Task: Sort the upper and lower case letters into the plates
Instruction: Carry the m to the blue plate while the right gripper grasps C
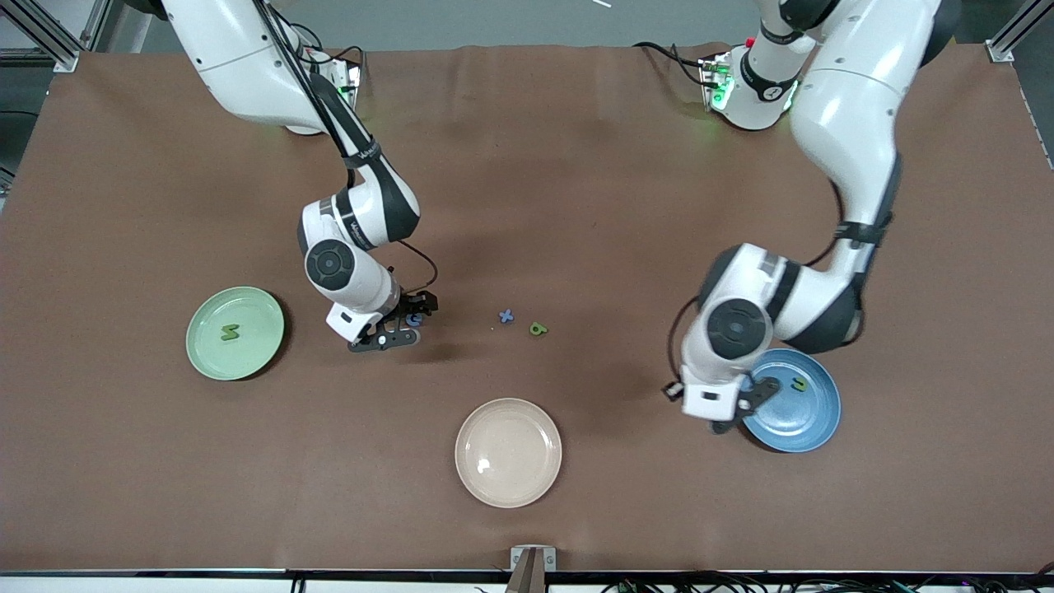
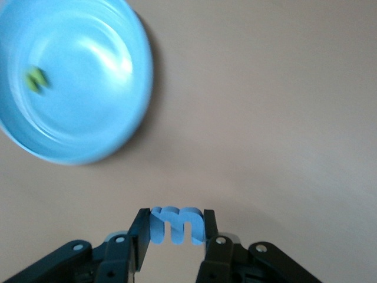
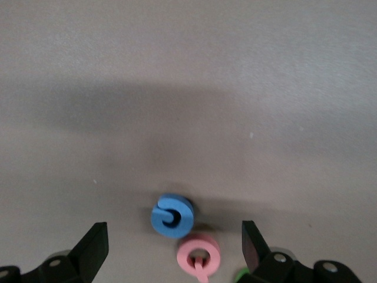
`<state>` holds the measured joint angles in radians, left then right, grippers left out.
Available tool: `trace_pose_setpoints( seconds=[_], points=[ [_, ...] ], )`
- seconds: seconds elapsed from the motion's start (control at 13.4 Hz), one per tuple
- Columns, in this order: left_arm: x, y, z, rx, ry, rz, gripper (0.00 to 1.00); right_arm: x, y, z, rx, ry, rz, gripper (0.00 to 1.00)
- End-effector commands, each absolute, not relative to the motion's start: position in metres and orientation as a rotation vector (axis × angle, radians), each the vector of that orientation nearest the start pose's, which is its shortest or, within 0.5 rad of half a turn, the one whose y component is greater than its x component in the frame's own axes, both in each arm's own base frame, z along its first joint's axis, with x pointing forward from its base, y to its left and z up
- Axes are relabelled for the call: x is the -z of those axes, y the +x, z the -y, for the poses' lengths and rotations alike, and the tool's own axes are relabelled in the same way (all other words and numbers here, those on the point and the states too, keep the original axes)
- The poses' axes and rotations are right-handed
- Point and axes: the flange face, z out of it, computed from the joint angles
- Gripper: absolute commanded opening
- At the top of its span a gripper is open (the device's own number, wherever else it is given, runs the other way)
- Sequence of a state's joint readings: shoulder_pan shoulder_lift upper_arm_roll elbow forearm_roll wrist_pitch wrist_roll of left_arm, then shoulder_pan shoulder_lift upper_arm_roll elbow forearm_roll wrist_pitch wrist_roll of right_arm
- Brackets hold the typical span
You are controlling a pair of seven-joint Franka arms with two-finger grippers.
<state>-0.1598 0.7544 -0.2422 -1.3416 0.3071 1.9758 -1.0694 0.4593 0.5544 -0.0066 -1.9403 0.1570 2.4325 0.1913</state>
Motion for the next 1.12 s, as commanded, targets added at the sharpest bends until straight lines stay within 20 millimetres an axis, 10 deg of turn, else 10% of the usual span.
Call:
trace_pose_setpoints(
  seconds=[0.0,0.22,0.37,0.52,0.59,1.04],
  points=[
    [-0.271,0.696,0.175,-0.036,-2.833,0.835,0.02,-0.178,0.552,-0.283,-0.128,-3.059,0.237,0.96],
    [-0.263,0.706,0.122,-0.071,-2.818,0.872,0.04,-0.171,0.551,-0.282,-0.135,-3.068,0.261,0.75],
    [-0.254,0.707,0.109,-0.093,-2.814,0.895,0.23,-0.171,0.552,-0.282,-0.12,-3.077,0.288,0.69],
    [-0.251,0.706,0.107,-0.103,-2.813,0.904,0.6,-0.171,0.552,-0.282,-0.118,-3.08,0.294,0.6],
    [-0.252,0.706,0.107,-0.102,-2.812,0.91,0.95,-0.171,0.553,-0.282,-0.118,-3.081,0.292,0.55],
    [-0.265,0.696,0.172,-0.089,-2.839,0.956,1.0,-0.17,0.559,-0.273,-0.113,-3.086,0.273,0.29]
  ],
)
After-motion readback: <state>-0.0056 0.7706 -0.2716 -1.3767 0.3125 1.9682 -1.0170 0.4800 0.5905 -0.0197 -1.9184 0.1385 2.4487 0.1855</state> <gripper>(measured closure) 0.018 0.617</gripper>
